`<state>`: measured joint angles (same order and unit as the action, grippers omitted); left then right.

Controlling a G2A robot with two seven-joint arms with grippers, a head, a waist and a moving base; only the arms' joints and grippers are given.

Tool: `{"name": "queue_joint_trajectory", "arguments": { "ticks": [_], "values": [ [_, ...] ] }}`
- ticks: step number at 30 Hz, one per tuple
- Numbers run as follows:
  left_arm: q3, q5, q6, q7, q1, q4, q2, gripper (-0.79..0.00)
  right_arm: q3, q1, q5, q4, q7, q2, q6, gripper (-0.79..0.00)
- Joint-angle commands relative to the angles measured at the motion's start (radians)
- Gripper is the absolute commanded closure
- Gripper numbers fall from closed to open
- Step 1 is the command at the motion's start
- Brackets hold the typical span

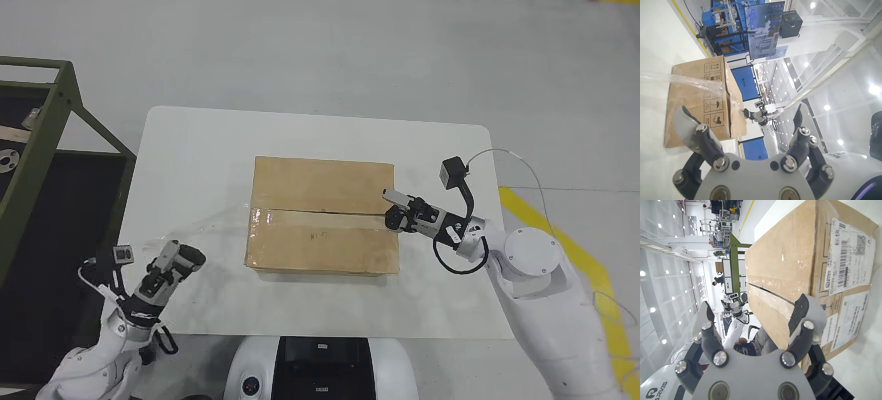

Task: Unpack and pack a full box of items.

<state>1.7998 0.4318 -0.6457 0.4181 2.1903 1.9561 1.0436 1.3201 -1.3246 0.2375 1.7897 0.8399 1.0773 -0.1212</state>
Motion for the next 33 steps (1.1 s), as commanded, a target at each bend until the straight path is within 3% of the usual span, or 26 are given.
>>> {"name": "queue_joint_trajectory", "arguments": {
  "ticks": [1, 9, 16, 33],
  "values": [
    [-0.017, -0.005, 0.004, 0.011, -0.011, -0.019, 0.002, -0.785, 0.000, 0.000, 0.000, 0.000, 0.000, 0.000, 0.000, -0.785],
    [-0.102, -0.017, 0.063, 0.053, -0.099, -0.109, 0.008, -0.785, 0.000, 0.000, 0.000, 0.000, 0.000, 0.000, 0.000, -0.785],
    [-0.155, 0.020, 0.072, 0.019, -0.169, -0.169, 0.018, -0.785, 0.000, 0.000, 0.000, 0.000, 0.000, 0.000, 0.000, -0.785],
    [-0.219, 0.127, 0.093, 0.003, -0.293, -0.197, 0.039, -0.785, 0.000, 0.000, 0.000, 0.000, 0.000, 0.000, 0.000, -0.785]
  ]
}}
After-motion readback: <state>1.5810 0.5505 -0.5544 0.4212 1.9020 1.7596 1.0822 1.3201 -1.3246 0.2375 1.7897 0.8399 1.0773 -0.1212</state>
